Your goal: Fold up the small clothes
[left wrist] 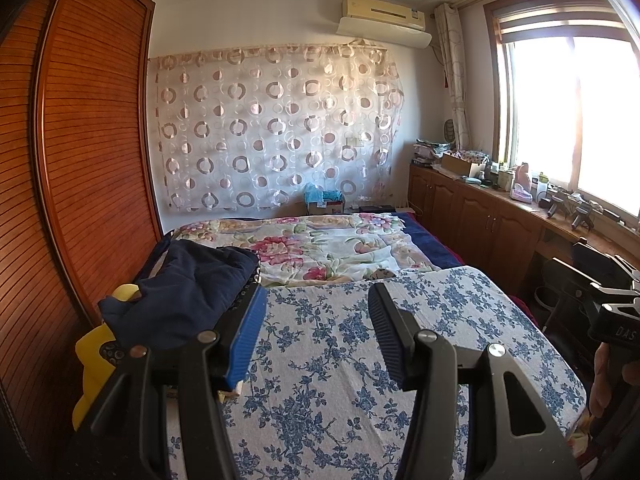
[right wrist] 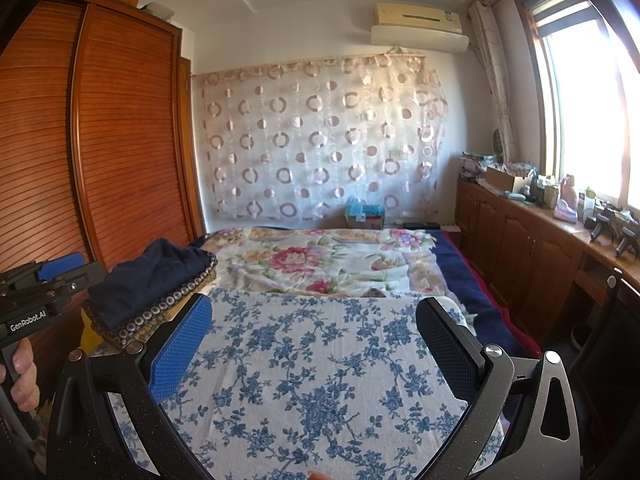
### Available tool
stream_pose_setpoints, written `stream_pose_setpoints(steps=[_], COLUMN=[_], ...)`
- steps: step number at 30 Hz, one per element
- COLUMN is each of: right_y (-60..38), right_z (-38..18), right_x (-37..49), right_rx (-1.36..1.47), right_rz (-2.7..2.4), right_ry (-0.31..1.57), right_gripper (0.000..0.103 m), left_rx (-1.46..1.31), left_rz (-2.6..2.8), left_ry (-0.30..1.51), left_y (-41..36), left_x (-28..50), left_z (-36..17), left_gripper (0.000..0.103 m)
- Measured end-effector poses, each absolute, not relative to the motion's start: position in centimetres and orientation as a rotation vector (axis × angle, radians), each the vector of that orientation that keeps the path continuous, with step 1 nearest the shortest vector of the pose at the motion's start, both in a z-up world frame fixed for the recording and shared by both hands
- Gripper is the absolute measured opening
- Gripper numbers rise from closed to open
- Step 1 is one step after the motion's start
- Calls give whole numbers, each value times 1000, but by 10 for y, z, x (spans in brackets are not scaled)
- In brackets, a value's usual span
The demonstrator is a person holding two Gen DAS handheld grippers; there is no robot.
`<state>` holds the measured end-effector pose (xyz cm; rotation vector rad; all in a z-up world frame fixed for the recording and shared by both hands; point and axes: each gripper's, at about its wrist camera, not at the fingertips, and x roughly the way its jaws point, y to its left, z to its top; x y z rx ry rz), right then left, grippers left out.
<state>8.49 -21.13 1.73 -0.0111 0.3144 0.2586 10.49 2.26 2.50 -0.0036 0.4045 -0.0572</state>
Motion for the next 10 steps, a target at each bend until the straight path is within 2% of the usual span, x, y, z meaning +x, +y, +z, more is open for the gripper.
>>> stream_pose_setpoints(steps=[10], right_y=[-212], right_z=[18], right_x=[85], right_rx=[-11], right_rz=[259], right_ry=[315], right_gripper=[103], left_rx=[-1], left_rz=[-55], left_ry=[401], left_y=[26], left_x=[105], left_z=[25], left_gripper=[53])
